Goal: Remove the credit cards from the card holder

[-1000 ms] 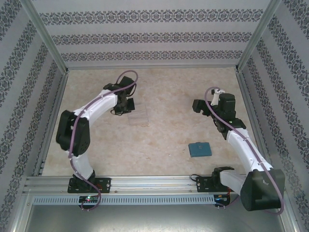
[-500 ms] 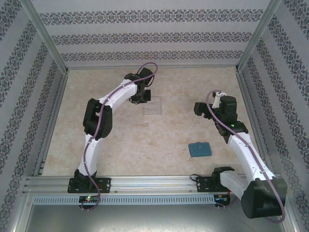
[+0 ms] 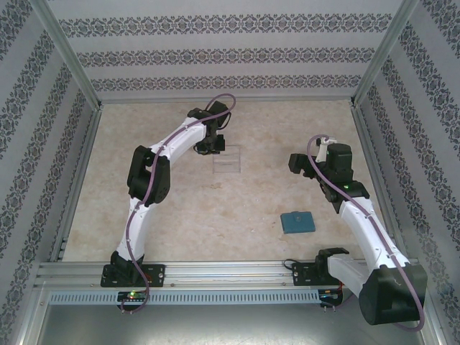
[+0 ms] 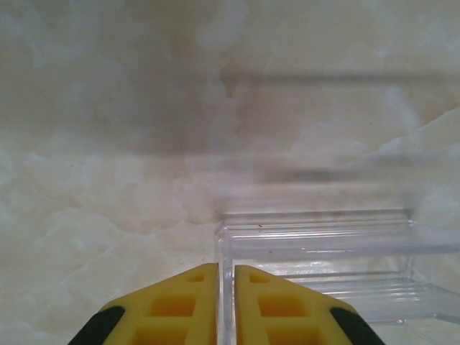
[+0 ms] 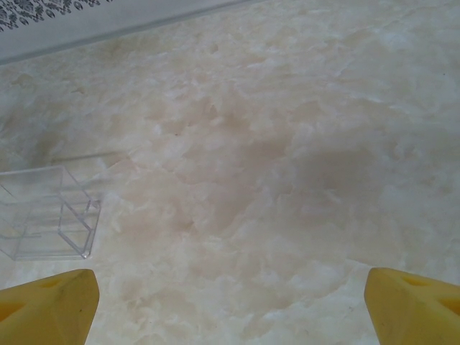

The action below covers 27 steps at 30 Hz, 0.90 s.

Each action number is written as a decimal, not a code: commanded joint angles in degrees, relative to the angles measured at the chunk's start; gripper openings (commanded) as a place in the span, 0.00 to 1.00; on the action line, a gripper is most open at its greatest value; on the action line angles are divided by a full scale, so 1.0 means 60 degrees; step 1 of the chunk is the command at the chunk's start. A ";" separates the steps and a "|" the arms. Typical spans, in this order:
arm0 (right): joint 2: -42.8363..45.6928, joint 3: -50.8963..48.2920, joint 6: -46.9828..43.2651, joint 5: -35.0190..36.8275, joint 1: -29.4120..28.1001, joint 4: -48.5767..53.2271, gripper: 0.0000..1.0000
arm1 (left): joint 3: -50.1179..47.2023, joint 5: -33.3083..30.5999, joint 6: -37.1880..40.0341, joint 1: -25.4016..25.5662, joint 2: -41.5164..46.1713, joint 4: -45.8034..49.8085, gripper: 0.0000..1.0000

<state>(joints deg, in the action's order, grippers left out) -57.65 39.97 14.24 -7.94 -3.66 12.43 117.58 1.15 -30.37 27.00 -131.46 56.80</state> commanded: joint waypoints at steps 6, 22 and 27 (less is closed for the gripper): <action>0.0203 0.0331 0.0927 -0.0016 -0.0170 0.0681 0.95 | 0.0633 0.0089 0.0089 0.0044 0.0052 0.0616 0.19; -0.1307 0.0947 0.8474 0.0625 -0.0214 0.5744 0.98 | -0.2028 0.0059 0.0285 0.0035 0.2286 -0.1102 0.22; -0.1721 0.0774 0.9810 0.0357 -0.0181 0.7053 0.98 | -0.3190 -0.0105 0.0336 -0.0014 0.2980 -0.1832 0.23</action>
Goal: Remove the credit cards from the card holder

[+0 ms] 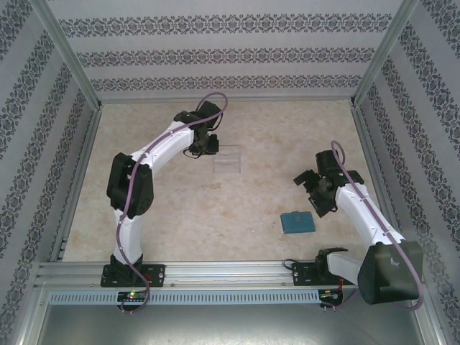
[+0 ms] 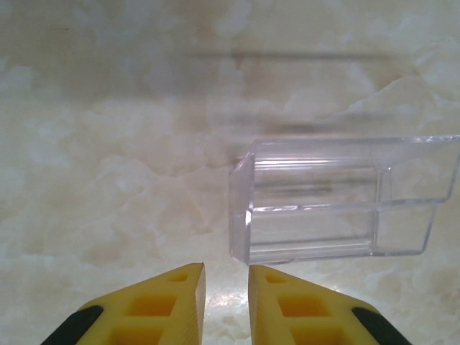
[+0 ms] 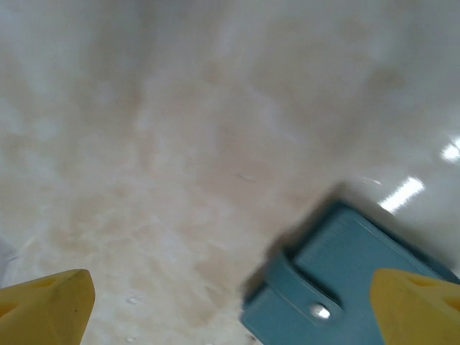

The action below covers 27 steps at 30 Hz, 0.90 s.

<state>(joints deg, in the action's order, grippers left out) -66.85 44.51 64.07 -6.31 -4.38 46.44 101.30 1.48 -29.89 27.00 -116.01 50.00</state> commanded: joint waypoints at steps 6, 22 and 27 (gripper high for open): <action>-0.0528 -0.0919 0.3036 -0.1196 -0.0124 0.1059 0.98 | -0.1544 -0.0032 0.0179 -0.0046 0.0864 -0.1421 0.24; -0.0581 -0.1984 0.4942 -0.1190 -0.0697 -0.0536 0.98 | -0.2103 0.0487 0.0299 -0.0073 0.1020 -0.1990 0.24; -0.1035 -0.1983 0.4871 -0.1207 -0.0717 -0.0795 0.98 | -0.2116 0.0540 0.0293 -0.0068 0.1020 -0.1991 0.24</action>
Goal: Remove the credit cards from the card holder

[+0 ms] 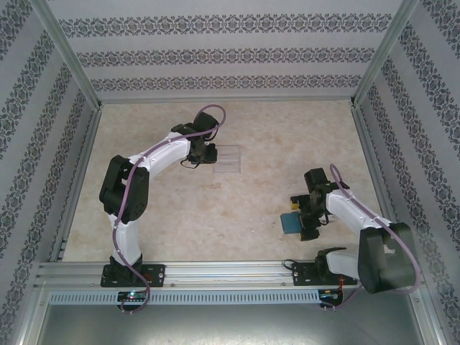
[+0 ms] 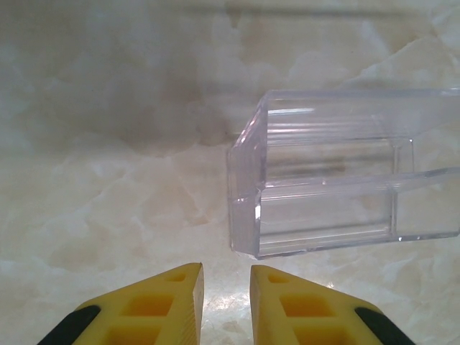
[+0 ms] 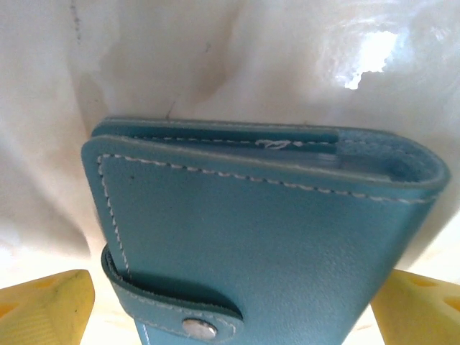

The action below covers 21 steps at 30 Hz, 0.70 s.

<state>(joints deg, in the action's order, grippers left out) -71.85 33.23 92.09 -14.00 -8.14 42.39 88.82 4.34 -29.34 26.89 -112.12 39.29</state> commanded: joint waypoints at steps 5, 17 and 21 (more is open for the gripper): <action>-0.0446 -0.0141 0.0136 0.0044 -0.0142 -0.0229 0.92 | -0.0045 0.0002 0.0203 -0.0058 0.0404 -0.0154 0.24; -0.0038 -0.0024 -0.0073 0.0522 -0.0194 0.0110 0.78 | -0.0157 -0.0065 0.0191 -0.0070 0.0567 -0.0132 0.24; 0.0051 0.0258 -0.0415 0.0832 -0.0289 0.0515 0.77 | -0.0315 -0.0100 0.0202 -0.0123 0.0661 -0.0161 0.24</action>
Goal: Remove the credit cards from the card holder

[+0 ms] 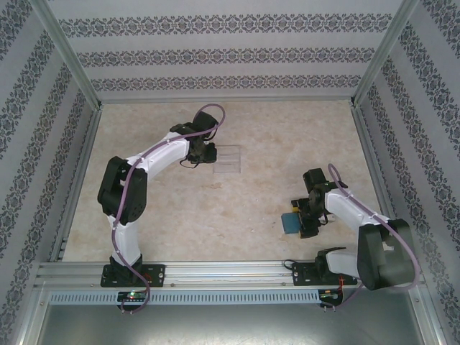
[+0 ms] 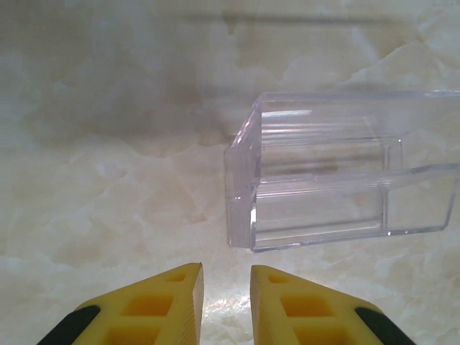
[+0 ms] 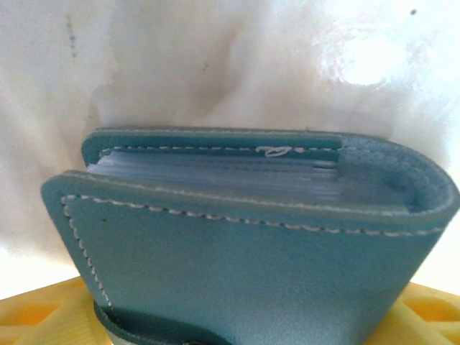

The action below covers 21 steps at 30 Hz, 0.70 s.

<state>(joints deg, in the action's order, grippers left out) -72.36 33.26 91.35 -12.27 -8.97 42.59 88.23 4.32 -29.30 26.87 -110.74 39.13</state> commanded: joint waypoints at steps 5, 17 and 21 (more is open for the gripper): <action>0.0100 0.0798 -0.0998 0.1016 -0.0484 0.0897 0.77 | -0.0630 0.0022 0.0196 -0.0453 0.0692 -0.0237 0.24; -0.2075 0.3648 -0.3883 0.2330 -0.3230 0.1192 0.77 | -0.2582 0.0775 0.0210 -0.1861 0.1849 -0.0898 0.25; -0.3346 0.4980 -0.5130 0.2389 -0.4232 0.1244 0.77 | -0.3214 0.0831 0.0254 -0.2090 0.2268 -0.0927 0.25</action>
<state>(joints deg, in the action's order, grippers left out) -88.90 58.96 68.40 -0.25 -31.33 48.07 70.85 8.08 -29.21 15.11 -99.66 34.98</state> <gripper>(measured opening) 0.772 0.247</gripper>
